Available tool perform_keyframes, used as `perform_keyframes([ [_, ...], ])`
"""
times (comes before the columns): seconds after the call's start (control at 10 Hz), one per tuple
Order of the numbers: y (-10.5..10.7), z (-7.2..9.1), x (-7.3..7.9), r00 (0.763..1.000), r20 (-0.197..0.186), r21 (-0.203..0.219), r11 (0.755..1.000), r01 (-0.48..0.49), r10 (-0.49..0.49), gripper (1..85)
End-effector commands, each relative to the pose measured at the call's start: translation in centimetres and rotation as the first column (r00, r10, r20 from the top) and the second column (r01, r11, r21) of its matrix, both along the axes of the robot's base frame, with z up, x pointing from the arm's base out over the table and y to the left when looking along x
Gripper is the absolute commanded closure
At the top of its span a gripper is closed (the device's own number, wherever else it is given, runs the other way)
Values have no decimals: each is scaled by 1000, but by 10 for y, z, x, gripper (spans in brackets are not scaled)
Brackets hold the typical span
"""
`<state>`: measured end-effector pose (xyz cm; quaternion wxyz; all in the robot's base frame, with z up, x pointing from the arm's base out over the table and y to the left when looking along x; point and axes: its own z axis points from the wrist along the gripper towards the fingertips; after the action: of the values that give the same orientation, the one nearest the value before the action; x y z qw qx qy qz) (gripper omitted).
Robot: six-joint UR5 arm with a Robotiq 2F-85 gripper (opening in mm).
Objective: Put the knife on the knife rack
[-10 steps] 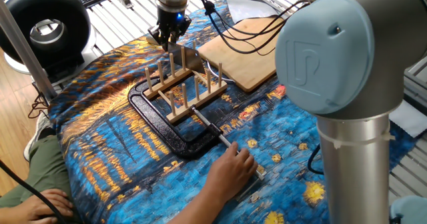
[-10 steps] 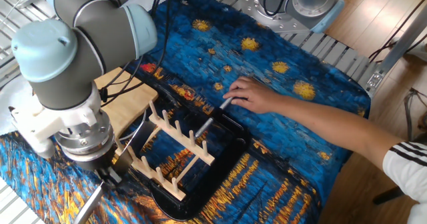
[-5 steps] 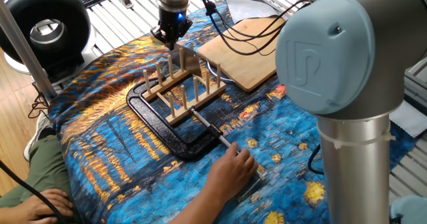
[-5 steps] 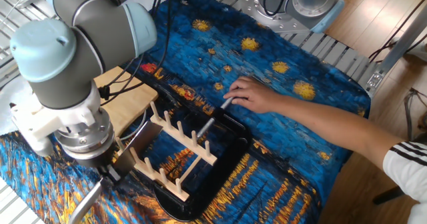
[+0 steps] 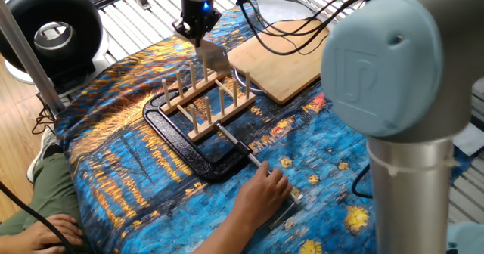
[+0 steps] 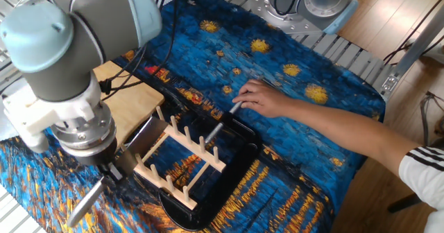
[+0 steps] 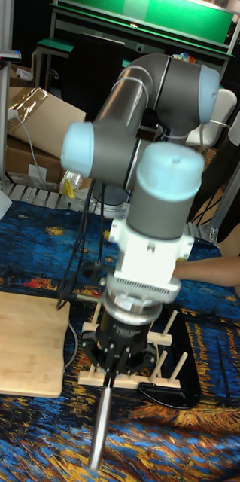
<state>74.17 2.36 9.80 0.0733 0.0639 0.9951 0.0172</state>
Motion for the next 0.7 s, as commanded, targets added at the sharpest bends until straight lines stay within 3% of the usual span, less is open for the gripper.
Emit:
perform_keyframes([
  [0.0,-1,29,-11,999,48,-26,1000,7,-6,847],
  [0.6,-4,38,-30,994,106,-25,1000,-14,17,847],
])
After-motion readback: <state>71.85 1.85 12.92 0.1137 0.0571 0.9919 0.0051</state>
